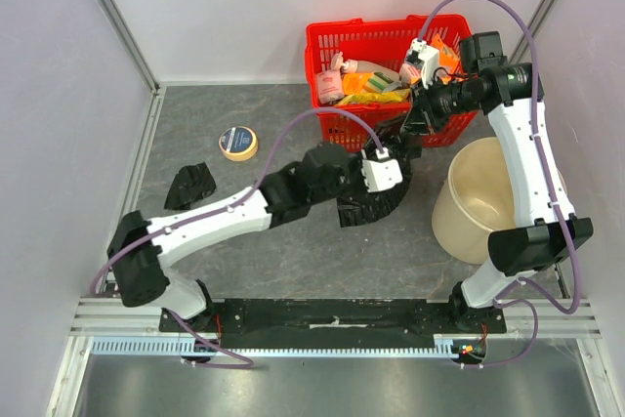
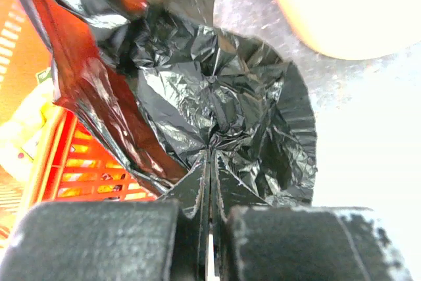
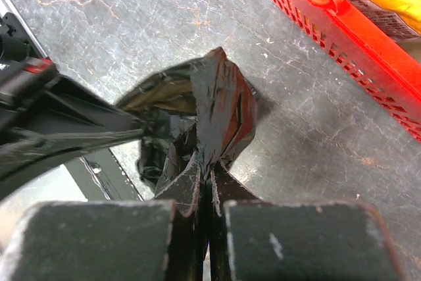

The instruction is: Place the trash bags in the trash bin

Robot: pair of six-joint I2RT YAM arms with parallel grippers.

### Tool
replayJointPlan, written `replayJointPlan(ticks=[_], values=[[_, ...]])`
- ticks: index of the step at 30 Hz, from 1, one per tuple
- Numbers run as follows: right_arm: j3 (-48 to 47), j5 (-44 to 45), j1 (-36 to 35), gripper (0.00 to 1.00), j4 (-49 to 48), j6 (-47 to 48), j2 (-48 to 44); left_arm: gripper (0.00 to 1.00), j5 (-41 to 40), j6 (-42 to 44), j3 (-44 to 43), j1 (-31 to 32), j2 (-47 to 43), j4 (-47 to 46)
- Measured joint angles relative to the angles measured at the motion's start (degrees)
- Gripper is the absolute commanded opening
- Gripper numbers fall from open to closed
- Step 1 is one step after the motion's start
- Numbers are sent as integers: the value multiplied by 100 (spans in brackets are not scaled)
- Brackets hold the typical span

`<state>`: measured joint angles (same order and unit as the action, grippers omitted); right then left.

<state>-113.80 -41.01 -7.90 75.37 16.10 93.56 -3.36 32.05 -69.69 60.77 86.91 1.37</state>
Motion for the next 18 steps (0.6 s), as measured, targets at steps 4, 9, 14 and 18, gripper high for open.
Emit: replayJointPlan(ticks=[4,9,14,18], values=[[24,120,11,0,0,0,31,2,887,-164,-498,-221,-372,1108],[57,258,22,0,11,7,101,2,1674,-225,-710,-295,-546,1845],[96,374,24,12,42,50,114,2,2201,-273,-719,-442,-546,2282],[184,398,26,38,63,199,111,2,2391,-315,-754,-627,-546,2404]])
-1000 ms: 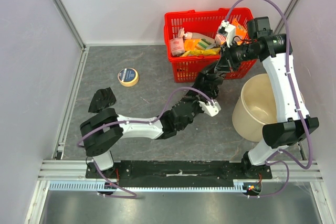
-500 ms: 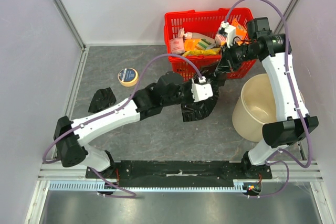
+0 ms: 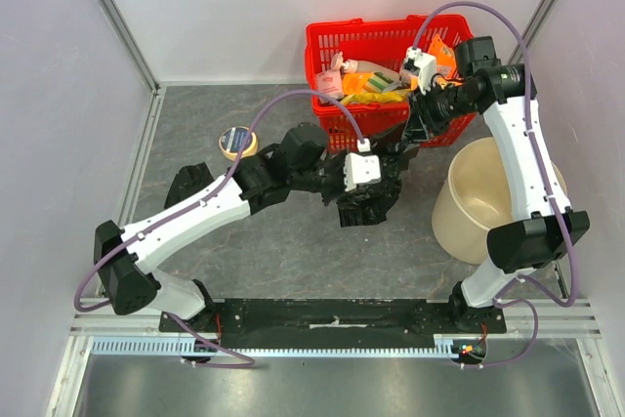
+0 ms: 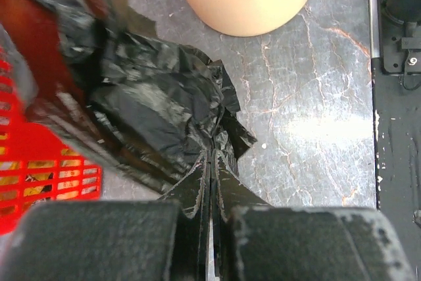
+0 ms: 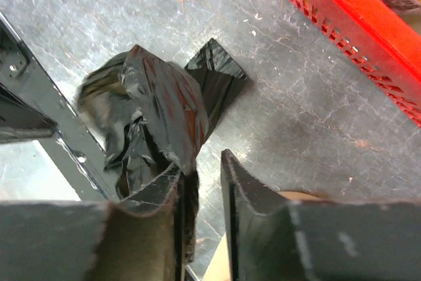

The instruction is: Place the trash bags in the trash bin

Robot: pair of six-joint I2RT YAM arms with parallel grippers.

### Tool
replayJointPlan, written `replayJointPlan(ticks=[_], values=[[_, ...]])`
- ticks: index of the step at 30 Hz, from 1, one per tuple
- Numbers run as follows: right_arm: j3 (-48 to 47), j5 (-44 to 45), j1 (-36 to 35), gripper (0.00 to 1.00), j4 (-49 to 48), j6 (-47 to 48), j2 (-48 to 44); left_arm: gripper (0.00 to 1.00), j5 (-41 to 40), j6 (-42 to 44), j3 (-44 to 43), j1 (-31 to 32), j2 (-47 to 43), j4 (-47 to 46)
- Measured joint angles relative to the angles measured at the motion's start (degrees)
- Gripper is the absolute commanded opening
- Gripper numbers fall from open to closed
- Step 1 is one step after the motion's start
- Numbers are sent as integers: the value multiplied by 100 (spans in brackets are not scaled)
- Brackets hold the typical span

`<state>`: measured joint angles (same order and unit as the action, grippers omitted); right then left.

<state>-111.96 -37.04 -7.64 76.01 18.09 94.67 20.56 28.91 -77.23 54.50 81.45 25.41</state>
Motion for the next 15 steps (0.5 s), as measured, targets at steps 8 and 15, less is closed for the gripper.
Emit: replayJointPlan(ticks=[8,15], values=[[208,-68,0,10,83,269,0,2,166,-140,-428,-138,4,98],[208,-225,0,1,118,273,0,6,181,-275,-275,-101,70,-175]])
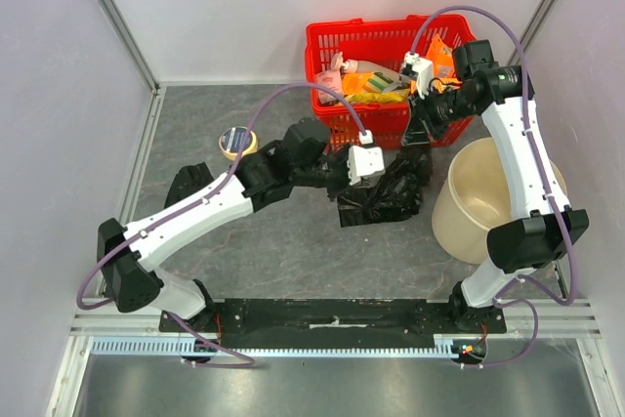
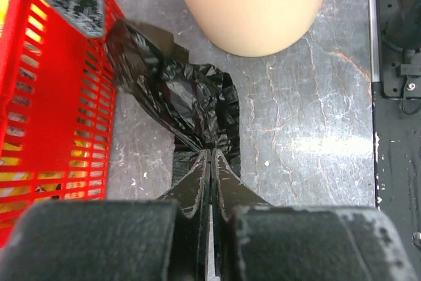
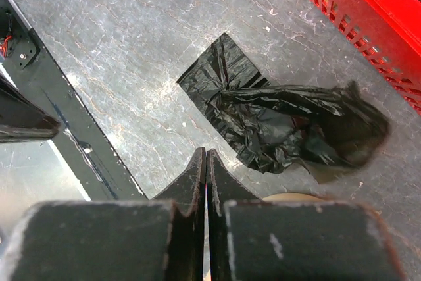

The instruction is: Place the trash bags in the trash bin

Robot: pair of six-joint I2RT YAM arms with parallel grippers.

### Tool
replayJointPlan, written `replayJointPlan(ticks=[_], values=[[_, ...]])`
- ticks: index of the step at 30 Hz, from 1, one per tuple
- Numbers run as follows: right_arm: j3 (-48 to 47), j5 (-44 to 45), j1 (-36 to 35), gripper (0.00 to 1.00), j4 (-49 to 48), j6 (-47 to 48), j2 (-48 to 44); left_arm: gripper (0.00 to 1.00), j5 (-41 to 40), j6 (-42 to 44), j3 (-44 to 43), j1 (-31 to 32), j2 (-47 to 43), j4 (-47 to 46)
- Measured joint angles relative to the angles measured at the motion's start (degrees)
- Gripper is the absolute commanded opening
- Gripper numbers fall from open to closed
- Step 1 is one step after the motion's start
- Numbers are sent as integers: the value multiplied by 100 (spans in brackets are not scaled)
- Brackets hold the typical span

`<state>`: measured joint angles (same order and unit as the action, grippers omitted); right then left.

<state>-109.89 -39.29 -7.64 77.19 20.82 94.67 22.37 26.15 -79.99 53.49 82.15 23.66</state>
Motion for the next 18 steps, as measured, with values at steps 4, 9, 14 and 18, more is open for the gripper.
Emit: replayJointPlan(ticks=[4,9,14,18], values=[[0,42,0,26,4,31,9,21,-341,7,101,264,199,-92],[476,411,-13,37,-70,186,-33,53,-590,74,422,514,365,-208],[1021,1226,-13,42,-302,61,-28,65,-903,319,691,623,846,-542],[1014,1668,-13,45,-514,-81,-28,67,-1196,721,673,713,1593,-868]])
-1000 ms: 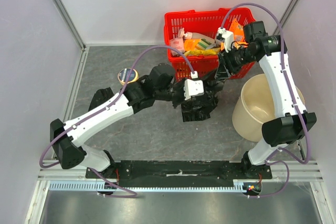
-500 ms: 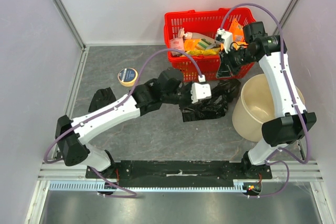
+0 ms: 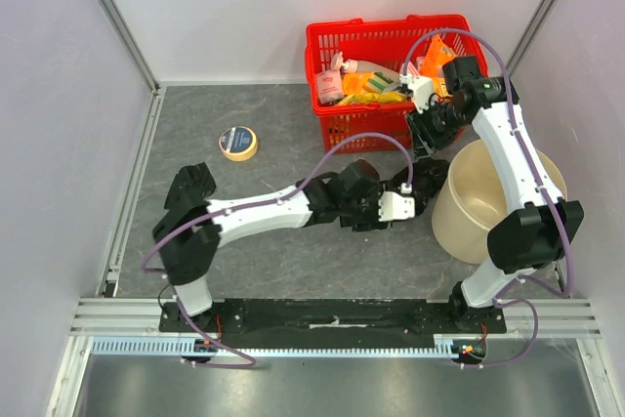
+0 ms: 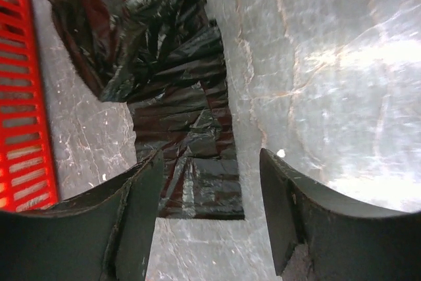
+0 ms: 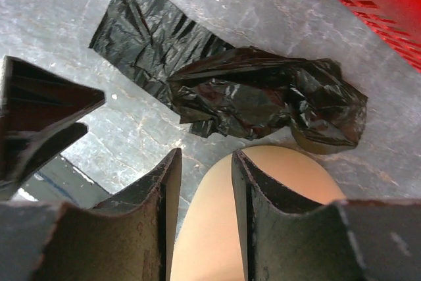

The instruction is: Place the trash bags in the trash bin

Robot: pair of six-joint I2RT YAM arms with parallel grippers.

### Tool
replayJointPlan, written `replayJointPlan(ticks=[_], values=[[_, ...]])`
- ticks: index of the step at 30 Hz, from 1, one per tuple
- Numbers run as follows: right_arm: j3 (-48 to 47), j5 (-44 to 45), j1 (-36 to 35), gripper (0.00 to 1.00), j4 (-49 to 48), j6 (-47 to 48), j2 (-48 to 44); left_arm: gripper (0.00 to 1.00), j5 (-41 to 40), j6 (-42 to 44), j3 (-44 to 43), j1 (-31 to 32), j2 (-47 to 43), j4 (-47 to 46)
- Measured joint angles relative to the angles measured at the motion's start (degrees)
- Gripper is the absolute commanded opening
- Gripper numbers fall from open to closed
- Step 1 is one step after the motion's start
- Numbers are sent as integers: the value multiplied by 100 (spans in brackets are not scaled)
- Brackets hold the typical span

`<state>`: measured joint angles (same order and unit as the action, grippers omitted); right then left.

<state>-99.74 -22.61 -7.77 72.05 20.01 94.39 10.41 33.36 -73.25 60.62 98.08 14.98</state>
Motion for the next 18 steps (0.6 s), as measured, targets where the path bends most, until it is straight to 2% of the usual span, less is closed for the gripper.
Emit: replayJointPlan(ticks=[5,9,13,18], values=[[-98,387,0,50,-142,-116,17,68,-275,553,-262,22,848,-199],[-232,717,2,52,-225,-153,33,69,-420,833,-887,24,1294,-278],[-238,907,28,52,-264,-151,59,70,-612,1003,-1296,24,1403,-472],[-286,966,120,58,-269,-142,223,70,-732,1255,-1381,24,1403,-540]])
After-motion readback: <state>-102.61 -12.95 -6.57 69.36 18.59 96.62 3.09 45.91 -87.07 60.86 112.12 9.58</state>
